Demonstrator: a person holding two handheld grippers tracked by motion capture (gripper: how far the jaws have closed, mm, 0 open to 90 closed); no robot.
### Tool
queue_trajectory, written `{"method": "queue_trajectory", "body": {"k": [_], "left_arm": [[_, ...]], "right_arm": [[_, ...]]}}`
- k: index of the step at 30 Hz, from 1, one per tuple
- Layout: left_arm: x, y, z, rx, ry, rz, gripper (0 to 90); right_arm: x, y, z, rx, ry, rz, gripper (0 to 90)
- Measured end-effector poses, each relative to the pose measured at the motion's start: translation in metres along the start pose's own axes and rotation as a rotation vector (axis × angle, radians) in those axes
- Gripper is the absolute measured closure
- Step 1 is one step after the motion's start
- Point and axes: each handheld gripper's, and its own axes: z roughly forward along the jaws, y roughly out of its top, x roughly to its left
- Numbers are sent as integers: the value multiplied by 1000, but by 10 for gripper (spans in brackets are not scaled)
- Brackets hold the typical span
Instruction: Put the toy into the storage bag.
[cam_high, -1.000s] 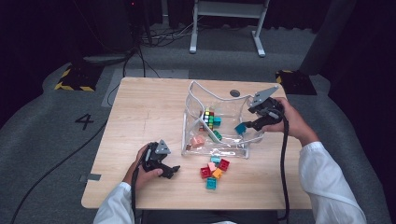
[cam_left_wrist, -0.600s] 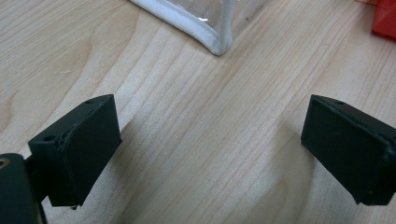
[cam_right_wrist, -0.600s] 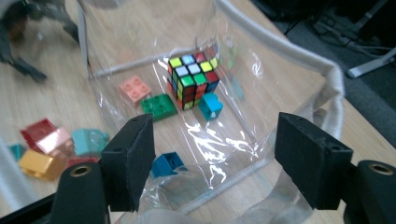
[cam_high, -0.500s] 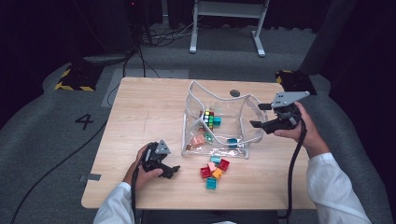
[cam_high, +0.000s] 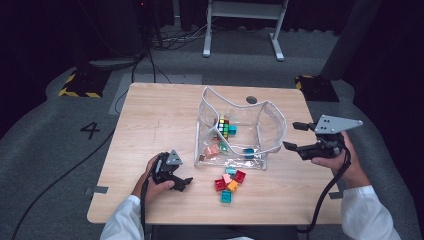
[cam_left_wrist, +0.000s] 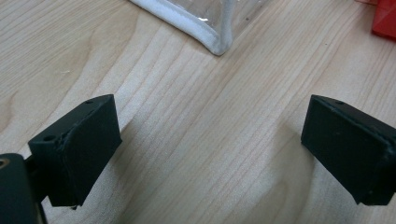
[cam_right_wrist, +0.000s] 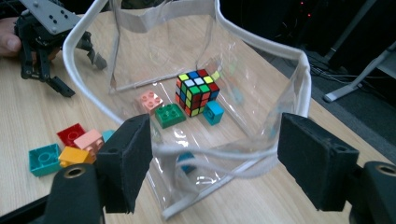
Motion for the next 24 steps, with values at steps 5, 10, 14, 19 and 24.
{"method": "queue_trajectory", "body": {"k": [5,10,14,19,24], "left_arm": [[0,0,0,0,0,0,47],[0,0,0,-1,-1,0,47],[0,0,0,0,1,0,47],[0,0,0,-1,0,1,47],[0,0,0,-1,3,4,47]], "right_arm": [[8,-21,-5,14,-20,14,266],[17,-41,-3,29,-7,27,271],[25,-56,4,58,6,26,274],[37,-73,17,81,35,28,281],[52,-87,34,65,95,31,300]]}}
